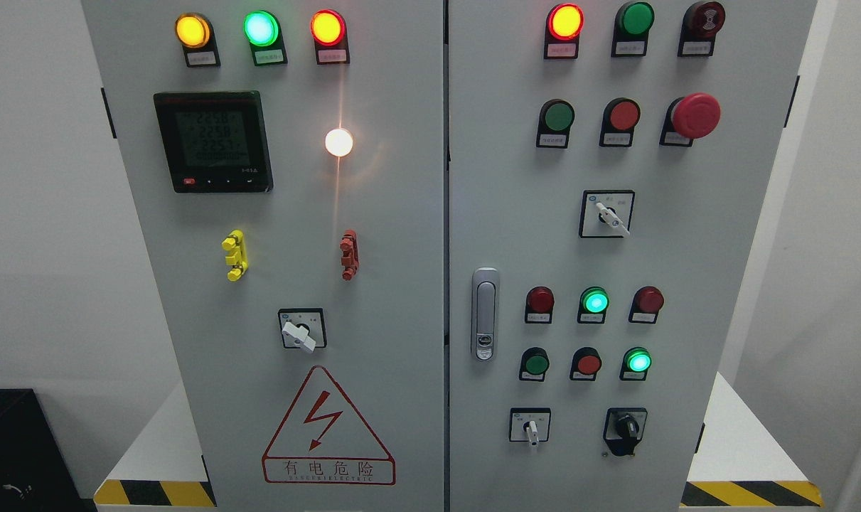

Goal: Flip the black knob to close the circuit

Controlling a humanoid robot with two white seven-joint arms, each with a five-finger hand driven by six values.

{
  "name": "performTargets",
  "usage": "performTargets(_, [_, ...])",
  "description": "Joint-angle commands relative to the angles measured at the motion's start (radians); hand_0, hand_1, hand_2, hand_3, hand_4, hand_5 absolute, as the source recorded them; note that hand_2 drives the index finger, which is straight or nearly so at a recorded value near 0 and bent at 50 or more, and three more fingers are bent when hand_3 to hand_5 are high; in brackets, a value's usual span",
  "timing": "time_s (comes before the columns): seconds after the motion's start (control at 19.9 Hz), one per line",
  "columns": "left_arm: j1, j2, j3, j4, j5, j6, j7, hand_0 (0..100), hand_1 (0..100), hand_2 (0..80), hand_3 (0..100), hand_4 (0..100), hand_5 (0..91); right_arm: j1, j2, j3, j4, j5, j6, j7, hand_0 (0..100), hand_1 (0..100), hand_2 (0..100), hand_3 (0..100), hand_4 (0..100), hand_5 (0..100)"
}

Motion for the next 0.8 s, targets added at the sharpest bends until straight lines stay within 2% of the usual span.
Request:
performTargets(0.0, [0.021,0.000,0.000,-0.023,0.000,0.001,0.000,12,56,0.0,0,0,0.0,-0.002,0.017,0.016,-0.301,0.158,0.012,0.011,0,17,89,100,90,92])
performTargets(0.2, [0.021,0.000,0.000,-0.023,0.000,0.001,0.000,12,56,0.0,0,0,0.0,-0.001,0.018,0.014,-0.370,0.250,0.053,0.034,0,18,90,100,91,94])
performTargets(0.5, [0.021,0.000,0.000,-0.023,0.000,0.001,0.000,12,56,0.0,0,0,0.0,-0.001,0.018,0.014,-0.458,0.358,0.063,0.034,0,19,90,100,91,95])
performTargets(0.6, [0.021,0.001,0.000,-0.023,0.000,0.001,0.000,12,56,0.0,0,0,0.0,-0.004,0.018,0.016,-0.470,0.383,0.061,0.035,0,15,91,100,92,95])
performTargets(0.7, [0.021,0.000,0.000,-0.023,0.000,0.001,0.000,12,56,0.0,0,0,0.0,-0.006,0.018,0.020,-0.490,0.402,0.061,0.037,0,3,91,100,92,95])
performTargets(0.75, [0.021,0.000,0.000,-0.023,0.000,0.001,0.000,12,56,0.0,0,0,0.0,-0.004,0.017,0.022,-0.498,0.409,0.061,0.043,0,0,91,100,92,95])
